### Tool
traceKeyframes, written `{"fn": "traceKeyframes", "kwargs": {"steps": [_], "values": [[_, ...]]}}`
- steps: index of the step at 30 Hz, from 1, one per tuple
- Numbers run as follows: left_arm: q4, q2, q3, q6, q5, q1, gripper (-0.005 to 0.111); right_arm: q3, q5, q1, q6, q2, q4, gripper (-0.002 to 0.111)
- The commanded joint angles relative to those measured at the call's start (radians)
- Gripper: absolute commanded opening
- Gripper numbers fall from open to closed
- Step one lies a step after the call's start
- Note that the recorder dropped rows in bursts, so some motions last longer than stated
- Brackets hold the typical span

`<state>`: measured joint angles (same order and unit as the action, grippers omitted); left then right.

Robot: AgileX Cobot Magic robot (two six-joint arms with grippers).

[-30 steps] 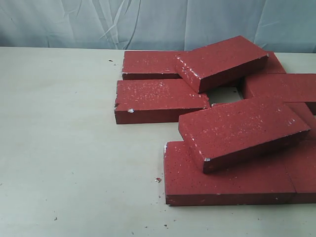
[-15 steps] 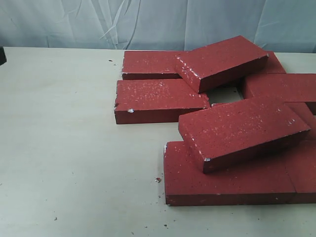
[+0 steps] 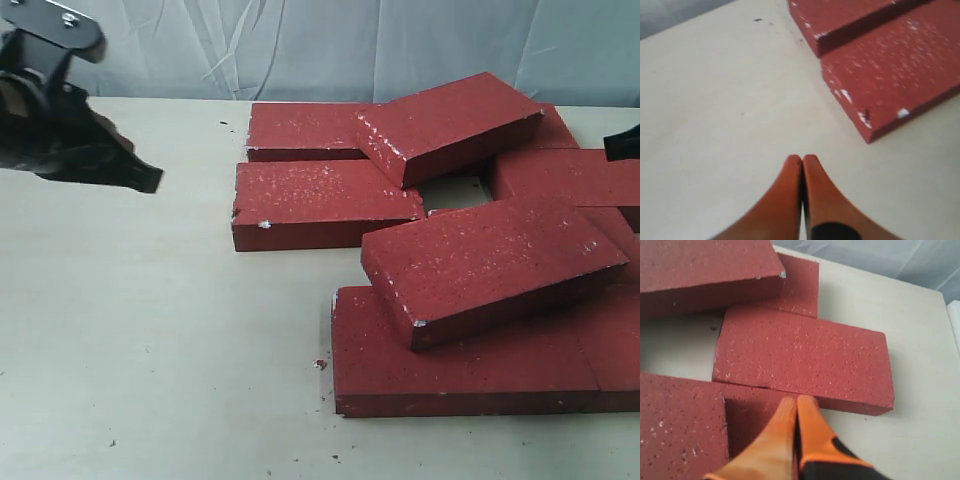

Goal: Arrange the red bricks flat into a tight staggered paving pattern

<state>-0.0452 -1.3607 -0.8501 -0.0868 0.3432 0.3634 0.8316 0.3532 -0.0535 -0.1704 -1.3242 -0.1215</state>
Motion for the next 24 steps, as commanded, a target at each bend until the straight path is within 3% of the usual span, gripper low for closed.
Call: {"fn": "traceKeyframes", "kwargs": {"steps": [1,11,24], "values": [[0.021,-0.103,-0.072,-0.029,0.076,0.119,0.0,0.046,0.061,-0.005,-0.025,-0.086,-0.008,-0.001],[0.105,-0.241,-0.172,-0.168,0.186,0.324,0.0,0.064,0.055,-0.107,-0.058,-0.191,-0.003,-0.001],[0.353,-0.391,-0.262,-0.43,0.217,0.433,0.0,0.064,-0.004,-0.109,-0.276,-0.297,0.13,-0.001]]}}
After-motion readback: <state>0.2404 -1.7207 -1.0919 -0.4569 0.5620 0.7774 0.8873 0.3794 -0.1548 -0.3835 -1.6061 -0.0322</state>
